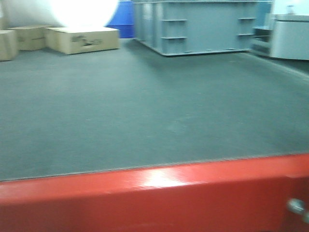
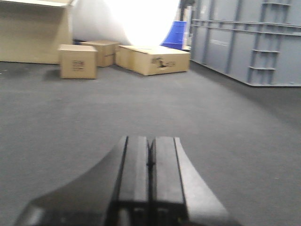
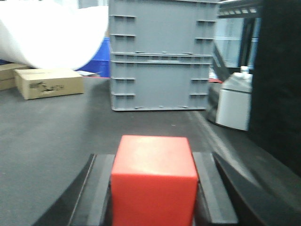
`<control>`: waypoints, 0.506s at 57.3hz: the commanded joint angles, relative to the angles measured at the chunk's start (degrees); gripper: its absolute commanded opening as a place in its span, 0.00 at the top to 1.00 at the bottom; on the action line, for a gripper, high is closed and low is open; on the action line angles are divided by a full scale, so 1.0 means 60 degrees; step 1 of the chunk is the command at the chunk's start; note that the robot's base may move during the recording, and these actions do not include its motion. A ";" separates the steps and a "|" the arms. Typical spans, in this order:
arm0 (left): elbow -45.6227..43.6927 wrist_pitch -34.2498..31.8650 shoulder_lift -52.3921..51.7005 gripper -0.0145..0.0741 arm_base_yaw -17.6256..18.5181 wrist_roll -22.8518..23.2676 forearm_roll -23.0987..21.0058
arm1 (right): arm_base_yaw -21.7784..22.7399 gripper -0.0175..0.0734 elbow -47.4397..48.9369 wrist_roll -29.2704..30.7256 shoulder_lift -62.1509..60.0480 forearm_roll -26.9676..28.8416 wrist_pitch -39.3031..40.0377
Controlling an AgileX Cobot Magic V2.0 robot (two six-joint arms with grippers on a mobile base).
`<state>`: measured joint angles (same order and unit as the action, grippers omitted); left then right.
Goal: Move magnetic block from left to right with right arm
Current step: 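Drive up to the grey table near the cardboard boxes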
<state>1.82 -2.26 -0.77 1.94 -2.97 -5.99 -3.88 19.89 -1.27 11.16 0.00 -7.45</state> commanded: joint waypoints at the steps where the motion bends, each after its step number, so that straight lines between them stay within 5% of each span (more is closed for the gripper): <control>1: 0.0073 -0.0826 -0.0114 0.98 0.0002 -0.0002 -0.0045 | 0.0051 0.56 0.0270 0.0058 0.0076 0.0000 0.0873; 29: 0.0073 -0.0826 -0.0114 0.98 0.0002 -0.0002 -0.0045 | 0.0051 0.56 0.0270 0.0058 0.0076 0.0000 0.0873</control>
<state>1.82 -2.26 -0.77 1.94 -2.97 -5.99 -3.88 19.89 -1.27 11.16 0.00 -7.45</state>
